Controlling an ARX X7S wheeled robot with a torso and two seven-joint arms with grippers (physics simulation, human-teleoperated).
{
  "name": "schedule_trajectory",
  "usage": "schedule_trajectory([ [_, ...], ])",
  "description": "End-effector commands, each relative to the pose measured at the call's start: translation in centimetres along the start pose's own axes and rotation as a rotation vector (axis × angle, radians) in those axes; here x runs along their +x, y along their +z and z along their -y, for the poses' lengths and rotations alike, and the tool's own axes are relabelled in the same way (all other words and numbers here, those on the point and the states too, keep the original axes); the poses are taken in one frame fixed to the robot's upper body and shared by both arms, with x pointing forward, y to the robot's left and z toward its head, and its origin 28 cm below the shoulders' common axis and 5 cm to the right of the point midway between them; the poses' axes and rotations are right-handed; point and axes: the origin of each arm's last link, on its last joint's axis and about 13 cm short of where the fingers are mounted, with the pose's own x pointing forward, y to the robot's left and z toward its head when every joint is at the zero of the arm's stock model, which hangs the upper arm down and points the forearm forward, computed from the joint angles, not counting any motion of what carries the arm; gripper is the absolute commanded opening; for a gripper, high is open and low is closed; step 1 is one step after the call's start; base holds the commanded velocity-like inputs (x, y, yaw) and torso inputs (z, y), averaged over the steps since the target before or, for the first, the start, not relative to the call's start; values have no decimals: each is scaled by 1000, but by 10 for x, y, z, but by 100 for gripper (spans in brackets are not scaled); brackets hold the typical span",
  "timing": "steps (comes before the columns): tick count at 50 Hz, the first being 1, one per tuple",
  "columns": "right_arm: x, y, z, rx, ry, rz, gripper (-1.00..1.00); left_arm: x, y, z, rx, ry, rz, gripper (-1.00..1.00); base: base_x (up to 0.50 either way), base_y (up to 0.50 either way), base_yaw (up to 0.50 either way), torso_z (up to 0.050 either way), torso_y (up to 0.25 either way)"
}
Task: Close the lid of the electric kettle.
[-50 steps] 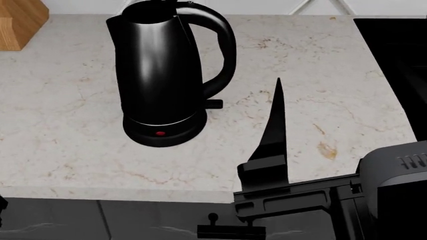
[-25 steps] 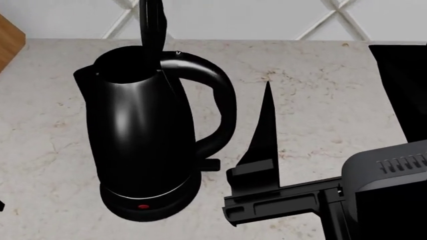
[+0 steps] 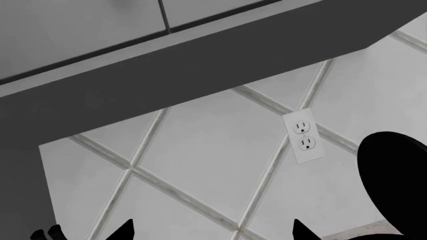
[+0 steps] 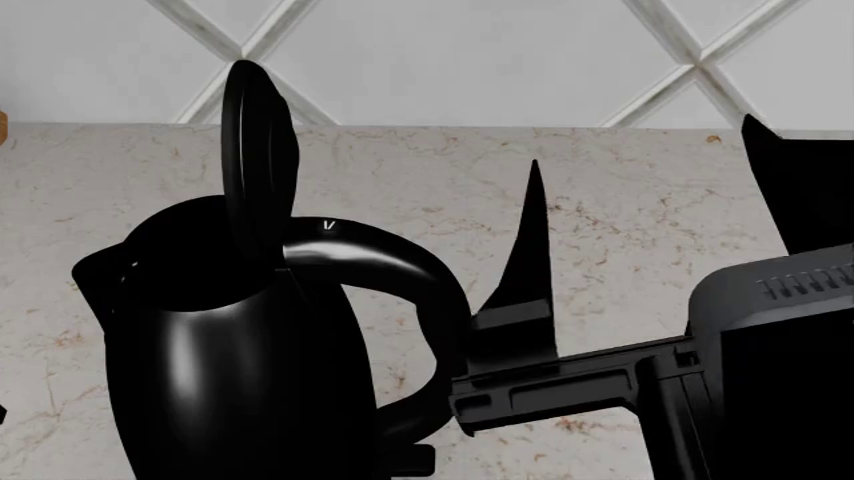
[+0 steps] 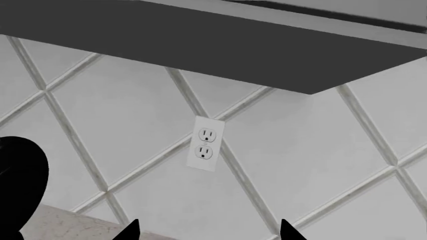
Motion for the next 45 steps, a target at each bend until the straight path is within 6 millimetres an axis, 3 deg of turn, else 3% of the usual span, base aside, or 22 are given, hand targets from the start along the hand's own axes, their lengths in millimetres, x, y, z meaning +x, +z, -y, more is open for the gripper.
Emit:
schedule_trajectory([
  [1, 30, 6, 15, 68, 53, -68, 100, -1, 4, -3, 0, 6, 7, 100, 0, 0, 0, 0, 0],
  [8, 54, 18, 21, 36, 114, -121, 100, -2, 4, -4, -1, 11, 1, 100, 0, 0, 0, 0, 0],
  [19, 73, 19, 7, 22, 233, -209, 100, -4, 3, -5, 2, 40, -11, 100, 0, 0, 0, 0, 0],
  [45, 90, 8, -22, 61, 372, -279, 100, -9, 1, -9, -1, 57, -21, 100, 0, 0, 0, 0, 0],
])
